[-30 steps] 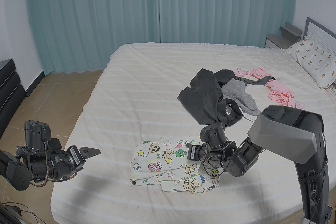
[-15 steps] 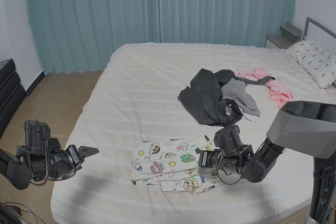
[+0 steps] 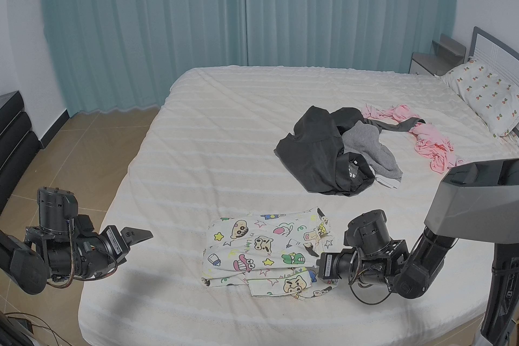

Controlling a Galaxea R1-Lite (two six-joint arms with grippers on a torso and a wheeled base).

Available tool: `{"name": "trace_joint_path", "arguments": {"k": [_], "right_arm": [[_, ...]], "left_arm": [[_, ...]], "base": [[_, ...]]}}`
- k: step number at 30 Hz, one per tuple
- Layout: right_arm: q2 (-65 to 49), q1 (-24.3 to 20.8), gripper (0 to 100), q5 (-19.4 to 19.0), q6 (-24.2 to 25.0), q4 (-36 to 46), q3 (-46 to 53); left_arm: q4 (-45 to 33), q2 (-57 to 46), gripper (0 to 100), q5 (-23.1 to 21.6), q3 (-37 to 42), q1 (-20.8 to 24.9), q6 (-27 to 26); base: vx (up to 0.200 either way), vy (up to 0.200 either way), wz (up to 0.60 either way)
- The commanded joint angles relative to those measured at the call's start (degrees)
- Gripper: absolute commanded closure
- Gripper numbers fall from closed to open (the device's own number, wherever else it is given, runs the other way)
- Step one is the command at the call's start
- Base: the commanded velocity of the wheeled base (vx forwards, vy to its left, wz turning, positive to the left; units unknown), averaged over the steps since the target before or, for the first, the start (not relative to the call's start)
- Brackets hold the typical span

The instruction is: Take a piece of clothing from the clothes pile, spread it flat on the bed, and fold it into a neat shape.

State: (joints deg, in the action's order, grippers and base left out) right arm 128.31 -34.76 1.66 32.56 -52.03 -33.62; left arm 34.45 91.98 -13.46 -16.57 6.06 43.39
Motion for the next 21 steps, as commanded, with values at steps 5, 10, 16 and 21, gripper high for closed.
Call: {"name": "trace_joint_path", "arguments": {"k": [5, 10, 16, 21], "right_arm": [[-0.5, -0.1, 100, -0.9, -0.5, 0.1, 3.3], [-1.2, 0.1, 100, -1.3, -0.6, 0.1, 4.2], [-3.4, 0.7, 100, -2.4, -0.5, -0.5, 3.7], [-4.6, 1.2, 0, -2.6, -0.3, -1.5, 1.5]], "left_arm": [[0.0, 0.0, 0, 0.0, 0.0, 0.0, 0.0], [0.0, 0.0, 0, 0.0, 0.0, 0.0, 0.0], [0.0, 0.1, 0, 0.0, 0.0, 0.0, 0.0], [0.0, 0.0, 0, 0.0, 0.0, 0.0, 0.0]], "base": [[0.0, 0.0, 0.0], [0.0, 0.0, 0.0], [0.0, 0.0, 0.0], [0.0, 0.0, 0.0]]}}
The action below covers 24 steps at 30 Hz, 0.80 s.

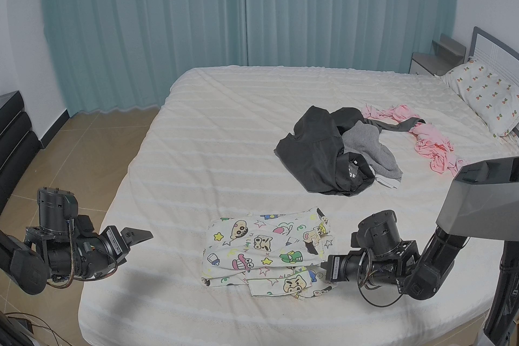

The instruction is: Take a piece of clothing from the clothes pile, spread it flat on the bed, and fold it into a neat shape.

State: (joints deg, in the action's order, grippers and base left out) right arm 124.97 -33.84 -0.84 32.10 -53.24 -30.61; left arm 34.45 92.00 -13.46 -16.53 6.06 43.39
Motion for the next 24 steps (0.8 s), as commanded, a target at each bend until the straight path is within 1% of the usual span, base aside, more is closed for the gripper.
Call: {"name": "trace_joint_path", "arguments": {"k": [1, 4, 8, 13, 19, 24], "right_arm": [[-1.1, 0.4, 0, 0.0, 0.2, -0.7, -1.9], [-0.6, 0.9, 0, -0.7, -0.5, -2.9, -2.8], [0.9, 1.0, 0, -3.2, -1.0, -2.8, -6.7], [4.8, 0.5, 0, -3.7, -1.2, -2.2, -9.9], [6.2, 0.2, 0, -3.8, -1.2, -2.2, -9.4], [7.7, -1.0, 0, -4.3, -1.2, -2.2, -9.6]], "left_arm": [[0.0, 0.1, 0, 0.0, 0.0, 0.0, 0.0], [0.0, 0.1, 0, 0.0, 0.1, 0.0, 0.0], [0.0, 0.2, 0, 0.0, 0.1, 0.0, 0.0], [1.1, 0.6, 0, 0.0, 0.5, 0.0, 0.0], [3.9, 2.0, 0, 0.1, 1.4, 0.0, -0.1], [4.0, 2.6, 0, 0.1, 1.4, 0.0, -0.1]], "base": [[0.0, 0.0, 0.0], [0.0, 0.0, 0.0], [0.0, 0.0, 0.0], [0.0, 0.0, 0.0], [0.0, 0.0, 0.0], [0.0, 0.0, 0.0]]}}
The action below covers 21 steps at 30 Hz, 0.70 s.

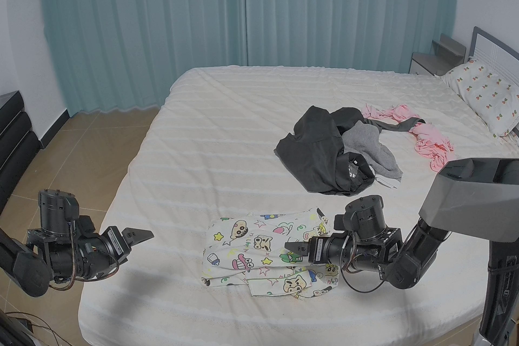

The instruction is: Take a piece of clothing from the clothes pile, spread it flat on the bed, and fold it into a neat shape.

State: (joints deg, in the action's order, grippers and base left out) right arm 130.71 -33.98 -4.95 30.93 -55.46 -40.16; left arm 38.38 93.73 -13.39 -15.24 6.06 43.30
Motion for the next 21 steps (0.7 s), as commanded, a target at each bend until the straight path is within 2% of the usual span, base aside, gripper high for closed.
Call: {"name": "trace_joint_path", "arguments": {"k": [1, 9, 10, 21], "right_arm": [[2.8, -1.2, 0, -0.2, 0.0, 0.0, -0.2], [7.5, -0.7, 0, -0.3, -1.7, -3.9, -3.5], [7.5, -0.7, 100, -0.3, -1.7, -4.0, -3.4], [2.4, -0.9, 100, -0.3, -1.1, -5.7, 4.0]], "left_arm": [[0.1, 0.8, 0, 0.0, 0.1, 0.0, 0.0], [0.2, 1.3, 0, 0.0, 0.1, 0.0, 0.0], [0.2, 1.3, 0, 0.0, 0.1, 0.0, 0.0], [0.1, 1.4, 0, 0.1, 0.2, 0.0, 0.0]], "base": [[0.0, 0.0, 0.0], [0.0, 0.0, 0.0], [0.0, 0.0, 0.0], [0.0, 0.0, 0.0]]}}
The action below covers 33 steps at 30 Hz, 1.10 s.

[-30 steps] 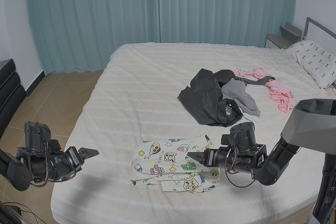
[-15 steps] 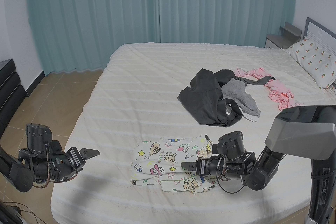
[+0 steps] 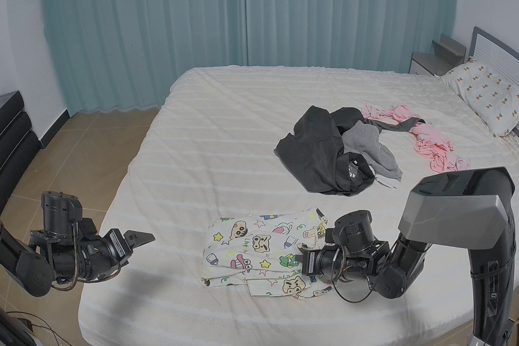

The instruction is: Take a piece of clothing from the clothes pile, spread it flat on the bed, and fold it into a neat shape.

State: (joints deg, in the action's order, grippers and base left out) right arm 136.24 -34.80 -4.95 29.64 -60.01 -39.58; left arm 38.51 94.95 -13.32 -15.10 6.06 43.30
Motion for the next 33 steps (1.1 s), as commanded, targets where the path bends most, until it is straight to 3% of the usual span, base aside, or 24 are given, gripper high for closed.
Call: {"name": "trace_joint_path", "arguments": {"k": [1, 10, 20, 33], "right_arm": [[-4.2, 0.0, 100, -0.5, 0.2, -2.6, 5.1], [-7.2, 1.8, 100, -3.3, -0.5, -5.5, 13.3], [-5.3, 1.8, 100, -6.2, -0.5, -3.9, 14.7], [-5.4, 5.5, 100, -6.2, -3.0, 1.0, 13.8]], "left_arm": [[0.0, 0.1, 0, 0.1, 0.0, 0.0, 0.0], [0.0, 0.1, 0, 0.1, 0.1, 0.0, 0.0], [0.0, 0.1, 0, 0.1, 0.1, 0.0, 0.0], [0.1, 0.2, 0, 0.1, 0.1, 0.0, 0.0]], "base": [[0.0, 0.0, 0.0], [0.0, 0.0, 0.0], [0.0, 0.0, 0.0], [0.0, 0.0, 0.0]]}}
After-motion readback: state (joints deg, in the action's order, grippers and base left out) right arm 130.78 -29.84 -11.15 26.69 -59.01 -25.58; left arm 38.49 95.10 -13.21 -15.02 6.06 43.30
